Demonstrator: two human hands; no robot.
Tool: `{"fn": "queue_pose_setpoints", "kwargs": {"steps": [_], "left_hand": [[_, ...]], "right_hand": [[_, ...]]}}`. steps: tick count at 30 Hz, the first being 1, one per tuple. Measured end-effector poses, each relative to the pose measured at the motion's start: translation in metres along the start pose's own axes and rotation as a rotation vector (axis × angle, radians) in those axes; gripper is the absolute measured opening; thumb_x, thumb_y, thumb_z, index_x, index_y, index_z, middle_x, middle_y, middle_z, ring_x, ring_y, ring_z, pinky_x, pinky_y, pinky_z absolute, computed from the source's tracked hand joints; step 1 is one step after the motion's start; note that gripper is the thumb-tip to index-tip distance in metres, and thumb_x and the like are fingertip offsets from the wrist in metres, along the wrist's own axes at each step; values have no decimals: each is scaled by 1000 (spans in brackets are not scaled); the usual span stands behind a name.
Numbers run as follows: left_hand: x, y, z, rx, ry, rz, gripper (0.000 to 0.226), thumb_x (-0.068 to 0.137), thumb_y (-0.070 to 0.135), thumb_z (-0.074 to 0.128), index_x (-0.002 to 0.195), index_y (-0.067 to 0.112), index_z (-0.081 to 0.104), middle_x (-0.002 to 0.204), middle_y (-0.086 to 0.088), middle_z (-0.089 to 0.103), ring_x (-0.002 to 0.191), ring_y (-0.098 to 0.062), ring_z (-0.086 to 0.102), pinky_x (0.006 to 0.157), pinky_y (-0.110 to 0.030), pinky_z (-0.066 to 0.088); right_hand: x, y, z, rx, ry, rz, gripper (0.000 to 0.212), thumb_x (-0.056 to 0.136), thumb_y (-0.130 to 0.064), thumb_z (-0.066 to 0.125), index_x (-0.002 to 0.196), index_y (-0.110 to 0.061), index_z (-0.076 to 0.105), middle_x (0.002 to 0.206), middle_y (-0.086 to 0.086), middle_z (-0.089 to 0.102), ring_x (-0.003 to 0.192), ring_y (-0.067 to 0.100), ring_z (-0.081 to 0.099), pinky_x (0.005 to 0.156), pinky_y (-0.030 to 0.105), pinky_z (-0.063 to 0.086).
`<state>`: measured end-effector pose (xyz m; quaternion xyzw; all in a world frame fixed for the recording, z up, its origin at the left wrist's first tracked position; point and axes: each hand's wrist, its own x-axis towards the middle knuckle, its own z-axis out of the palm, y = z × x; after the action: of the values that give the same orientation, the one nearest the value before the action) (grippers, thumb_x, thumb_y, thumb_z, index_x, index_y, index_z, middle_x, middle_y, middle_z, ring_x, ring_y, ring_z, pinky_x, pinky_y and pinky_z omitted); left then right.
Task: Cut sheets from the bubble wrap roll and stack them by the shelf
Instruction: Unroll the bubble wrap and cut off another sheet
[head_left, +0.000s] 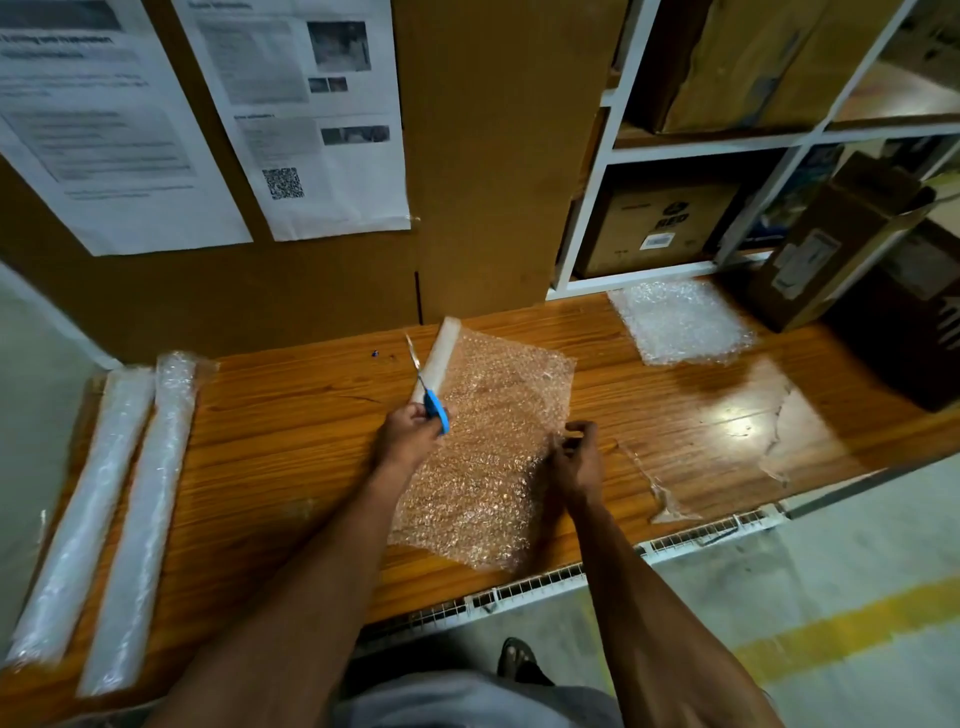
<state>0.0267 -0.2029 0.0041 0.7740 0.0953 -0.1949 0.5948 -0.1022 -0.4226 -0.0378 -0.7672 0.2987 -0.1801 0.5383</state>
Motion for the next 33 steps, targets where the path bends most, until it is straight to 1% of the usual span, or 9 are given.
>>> {"fn": "queue_pose_setpoints", "kwargs": {"steps": [3,6,10,16,19,22,26,28,33], "left_hand": [[-8,-9,16,-60,-227,-105,17,85,21,84,93,10,73,96,-13,76,83,-19,71,74,-35,63],[2,-26,17,90,-228,-119,12,83,18,86,88,13,77,87,-7,79,84,-22,75,84,-45,63],[12,-27,0,289,-48,-80,12,90,28,76,90,16,76,82,-5,77,67,-21,66,61,-30,45],[18,-10,-22,369,321,21,35,93,48,70,107,17,78,102,-6,77,92,-30,71,74,-36,55],[15,-4,-20,345,355,35,39,94,48,69,117,17,76,110,-5,77,96,-27,71,76,-34,57],[11,-3,-11,368,295,66,42,93,51,68,118,18,76,109,-3,78,89,-21,71,68,-29,54],[1,-4,7,342,203,57,38,93,50,68,114,19,77,95,1,78,70,-13,67,53,-23,43],[-1,-5,15,320,130,69,32,94,47,67,107,20,79,87,2,77,68,-18,68,55,-26,42],[-1,-11,21,178,6,5,21,98,29,66,107,15,80,91,2,79,78,-17,66,64,-30,43]], "right_hand": [[-2,3,0,36,-17,2,17,100,-22,67,116,-17,61,99,-3,69,90,18,68,65,6,47],[4,9,-2,23,-38,18,31,94,-24,64,120,-9,70,111,2,71,109,23,68,78,1,44],[10,8,-17,31,-11,56,36,98,-18,62,129,0,67,121,11,70,118,25,64,82,-3,41],[15,-8,-24,24,98,83,46,105,-23,54,142,5,57,140,22,62,127,24,56,89,-2,34],[15,-7,-18,-167,121,57,48,105,-33,48,145,-8,56,142,23,58,132,41,54,109,35,44],[16,-3,-7,-521,100,59,56,100,-21,65,152,-19,48,168,19,26,151,48,25,122,65,24],[7,-4,2,-864,-181,-79,72,103,-36,62,164,-23,25,175,10,6,159,35,11,127,54,2],[2,1,6,-903,-363,-81,69,105,-39,55,164,-26,22,175,6,7,160,31,10,130,56,7],[2,1,4,-951,-367,-52,80,101,-30,63,165,-23,16,175,9,7,160,30,8,130,53,11]]}}
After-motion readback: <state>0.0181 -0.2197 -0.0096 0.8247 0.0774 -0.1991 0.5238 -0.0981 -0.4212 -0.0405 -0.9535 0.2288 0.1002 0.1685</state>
